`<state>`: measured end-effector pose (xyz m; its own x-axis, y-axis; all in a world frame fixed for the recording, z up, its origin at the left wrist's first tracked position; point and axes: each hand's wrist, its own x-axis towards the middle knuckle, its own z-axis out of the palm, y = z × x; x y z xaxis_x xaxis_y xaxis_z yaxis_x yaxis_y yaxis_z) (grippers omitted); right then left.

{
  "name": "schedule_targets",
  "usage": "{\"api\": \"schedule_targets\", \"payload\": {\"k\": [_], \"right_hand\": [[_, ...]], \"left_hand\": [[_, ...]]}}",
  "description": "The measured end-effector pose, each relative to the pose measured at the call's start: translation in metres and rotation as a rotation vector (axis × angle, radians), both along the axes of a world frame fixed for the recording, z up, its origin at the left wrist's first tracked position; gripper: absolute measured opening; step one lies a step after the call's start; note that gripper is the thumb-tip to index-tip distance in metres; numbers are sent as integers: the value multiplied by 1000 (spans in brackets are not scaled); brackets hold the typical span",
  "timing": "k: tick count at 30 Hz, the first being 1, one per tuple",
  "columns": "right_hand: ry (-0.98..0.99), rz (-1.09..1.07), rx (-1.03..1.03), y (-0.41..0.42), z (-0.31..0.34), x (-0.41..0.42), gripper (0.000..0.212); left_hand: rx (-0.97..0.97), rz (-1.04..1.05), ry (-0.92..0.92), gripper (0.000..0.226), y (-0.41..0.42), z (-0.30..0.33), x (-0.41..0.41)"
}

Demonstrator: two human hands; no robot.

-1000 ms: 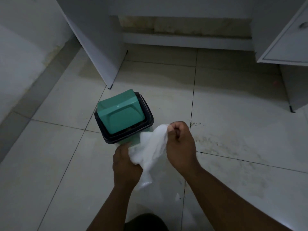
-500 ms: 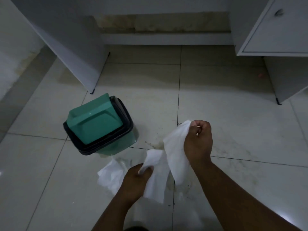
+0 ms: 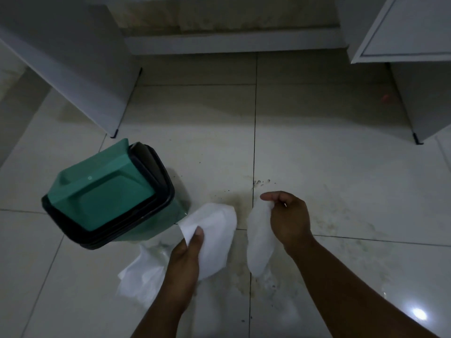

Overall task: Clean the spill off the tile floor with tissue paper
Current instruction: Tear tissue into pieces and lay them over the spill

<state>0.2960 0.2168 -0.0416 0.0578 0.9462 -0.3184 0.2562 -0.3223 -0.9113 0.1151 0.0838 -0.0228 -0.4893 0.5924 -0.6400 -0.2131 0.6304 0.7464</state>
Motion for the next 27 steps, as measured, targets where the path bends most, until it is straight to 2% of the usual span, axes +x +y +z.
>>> {"api": "schedule_targets", "payload": {"k": [3,7,10,15,18,19,22,27], "right_hand": [[-71,-31,-51,1,-9,5,55],[-276,181,-77,4,-16,9,37],[-348,276,5,4,-21,11,25],[-337,214,39,2,-33,20,26],[-324,158,30,-1,-40,25,25],[-325,131,35,-2,-42,27,25],[-329,44,62,-2,-46,33,24],[-303,-48,89,6,-50,41,24]], "left_hand": [[-5,-75,11,66,20,-5,3],[-23,-221,126,27,42,-38,9],[-64,-328,329,9,50,-71,13],[-99,-346,673,54,40,-103,26],[-17,-487,1004,60,35,-109,41],[35,-543,1058,58,35,-111,47],[137,-759,1118,57,42,-121,64],[270,-1138,1148,76,70,-143,76]]}}
